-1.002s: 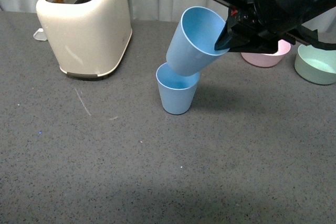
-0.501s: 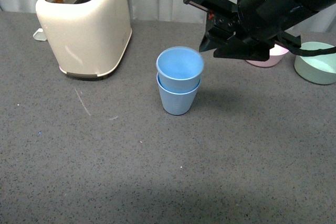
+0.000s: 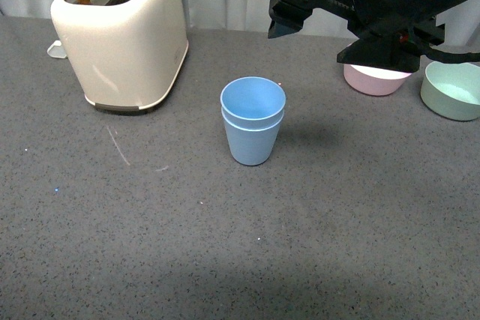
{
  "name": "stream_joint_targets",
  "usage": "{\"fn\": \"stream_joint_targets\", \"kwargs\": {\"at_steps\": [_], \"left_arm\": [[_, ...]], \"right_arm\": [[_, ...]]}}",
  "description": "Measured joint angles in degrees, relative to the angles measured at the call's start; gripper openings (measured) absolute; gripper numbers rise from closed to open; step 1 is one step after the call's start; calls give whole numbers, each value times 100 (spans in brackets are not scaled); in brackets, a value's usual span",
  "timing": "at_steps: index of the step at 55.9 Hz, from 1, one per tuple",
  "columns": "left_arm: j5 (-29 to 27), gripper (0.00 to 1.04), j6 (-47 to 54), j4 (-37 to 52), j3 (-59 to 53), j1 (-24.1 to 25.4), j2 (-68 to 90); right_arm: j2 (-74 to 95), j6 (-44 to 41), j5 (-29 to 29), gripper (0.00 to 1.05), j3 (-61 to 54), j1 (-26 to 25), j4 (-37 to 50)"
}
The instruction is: Stack blue cups with both arms
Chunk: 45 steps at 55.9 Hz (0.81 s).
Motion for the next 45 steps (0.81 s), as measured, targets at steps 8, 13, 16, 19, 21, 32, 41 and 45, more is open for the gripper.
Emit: {"fn": "stream_joint_targets", "kwargs": {"at_steps": [8,13,16,19,21,32,41,45], "left_arm": [[-11,98,2,-2,0,0,-2],[-13,98,2,-2,0,0,-2],[-11,98,2,-2,0,0,-2],[-2,98,2,-2,0,0,-2],[-2,98,2,-2,0,0,-2],[-4,98,2,-2,0,0,-2],[-2,98,2,-2,0,0,-2],[-2,98,2,-2,0,0,-2]], "right_arm": [[-181,-1541,2326,61,-2297,-144,5036],[-804,-1836,2214,43,-3152,-437,6275],[-1366,-1908,2070,29,-3635,-636,6470],[-1683,-1954,1919,17,-4044,-761,6487],[-1790,-1967,1851,11,-4210,-811,6485],[-2647,-2011,1528,1,-4986,-1084,6352],[-3333,-2009,1379,1,-5438,-1307,6087],[-3797,-2011,1252,1,-5670,-1405,5855]]}}
